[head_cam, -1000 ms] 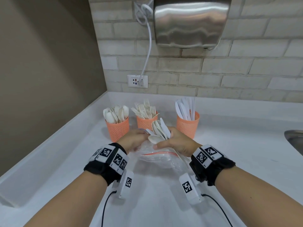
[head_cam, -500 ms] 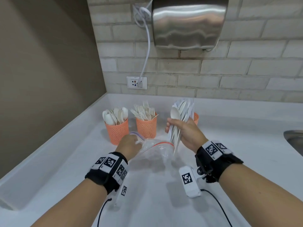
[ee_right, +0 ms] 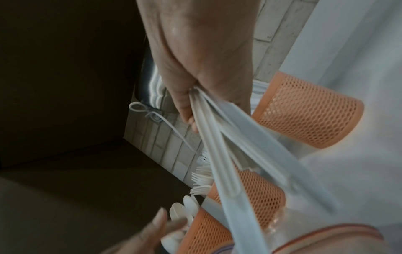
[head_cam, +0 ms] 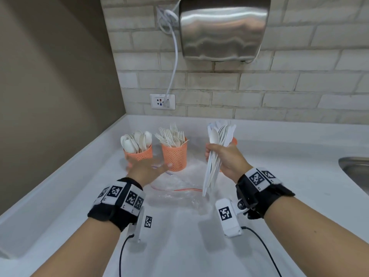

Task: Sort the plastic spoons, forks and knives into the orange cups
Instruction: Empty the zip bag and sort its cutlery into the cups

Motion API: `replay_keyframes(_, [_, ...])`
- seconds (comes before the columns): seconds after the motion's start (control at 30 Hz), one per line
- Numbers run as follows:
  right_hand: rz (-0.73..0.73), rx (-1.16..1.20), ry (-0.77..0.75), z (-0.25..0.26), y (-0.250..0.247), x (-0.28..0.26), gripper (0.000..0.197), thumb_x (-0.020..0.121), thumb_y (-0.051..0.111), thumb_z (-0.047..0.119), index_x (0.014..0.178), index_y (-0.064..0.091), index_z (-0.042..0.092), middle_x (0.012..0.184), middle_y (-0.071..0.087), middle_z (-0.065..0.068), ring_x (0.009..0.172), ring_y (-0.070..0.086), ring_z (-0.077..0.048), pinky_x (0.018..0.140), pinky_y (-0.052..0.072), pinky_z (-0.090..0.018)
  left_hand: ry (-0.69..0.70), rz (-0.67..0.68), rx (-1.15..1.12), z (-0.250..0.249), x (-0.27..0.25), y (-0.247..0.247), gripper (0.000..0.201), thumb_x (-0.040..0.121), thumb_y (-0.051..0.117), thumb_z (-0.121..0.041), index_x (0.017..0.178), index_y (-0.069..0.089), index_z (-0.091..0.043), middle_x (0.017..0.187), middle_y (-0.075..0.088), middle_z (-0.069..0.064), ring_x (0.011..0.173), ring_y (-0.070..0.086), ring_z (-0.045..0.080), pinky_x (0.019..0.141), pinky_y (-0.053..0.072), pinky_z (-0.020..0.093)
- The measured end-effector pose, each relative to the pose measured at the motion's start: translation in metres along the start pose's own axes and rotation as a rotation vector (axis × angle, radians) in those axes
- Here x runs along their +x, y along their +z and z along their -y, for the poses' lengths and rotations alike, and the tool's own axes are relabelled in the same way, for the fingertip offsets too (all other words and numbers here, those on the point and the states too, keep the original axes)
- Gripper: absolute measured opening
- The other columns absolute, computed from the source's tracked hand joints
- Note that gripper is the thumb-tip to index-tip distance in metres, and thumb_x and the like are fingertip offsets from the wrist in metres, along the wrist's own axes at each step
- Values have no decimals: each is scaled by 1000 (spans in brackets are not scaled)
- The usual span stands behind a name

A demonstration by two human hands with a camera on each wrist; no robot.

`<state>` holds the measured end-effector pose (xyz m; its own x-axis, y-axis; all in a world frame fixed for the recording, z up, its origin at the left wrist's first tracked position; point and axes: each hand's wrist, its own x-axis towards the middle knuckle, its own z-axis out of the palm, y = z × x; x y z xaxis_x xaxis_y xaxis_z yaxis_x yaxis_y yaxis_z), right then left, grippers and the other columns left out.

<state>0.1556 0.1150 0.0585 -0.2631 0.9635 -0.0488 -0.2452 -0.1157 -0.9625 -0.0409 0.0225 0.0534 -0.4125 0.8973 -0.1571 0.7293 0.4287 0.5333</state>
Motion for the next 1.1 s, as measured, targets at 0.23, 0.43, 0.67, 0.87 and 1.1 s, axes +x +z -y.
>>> replay_keyframes(0.23, [108,-19,38,-1,25,-9,16,84,66,9,80,59,-5,65,63,-9,62,66,-17,73,54,-32,422,12,-462,-41,-28,12,86,75,74,-33,146,26,-24,147,35,1,134,33,12,104,29,24])
replay_keyframes(0.43, [293,-222,77,10,39,-25,21,87,64,30,85,60,9,73,65,-9,63,65,-21,50,50,-26,390,464,-829,-52,-25,27,29,90,57,-8,118,49,-12,100,63,8,69,66,9,70,55,22])
replay_keyframes(0.67, [256,-508,-56,9,26,-29,16,92,53,17,83,60,6,70,60,-5,59,53,-15,60,46,-23,258,451,-1073,-43,-17,28,17,96,46,-19,104,58,-10,72,65,3,55,60,12,54,53,27])
replay_keyframes(0.87, [140,-498,-130,4,29,-28,22,91,55,15,70,52,8,64,57,-6,51,53,-14,55,49,-27,262,458,-1150,-45,-15,29,13,93,50,-11,100,61,-9,80,64,10,63,65,15,61,57,29])
replay_keyframes(1.1, [100,-542,-189,-2,31,-19,17,90,55,12,92,62,-3,77,64,-15,53,57,-17,45,45,-23,267,357,-1178,-49,-12,35,13,92,51,-4,96,63,-8,79,65,11,63,67,15,59,58,28])
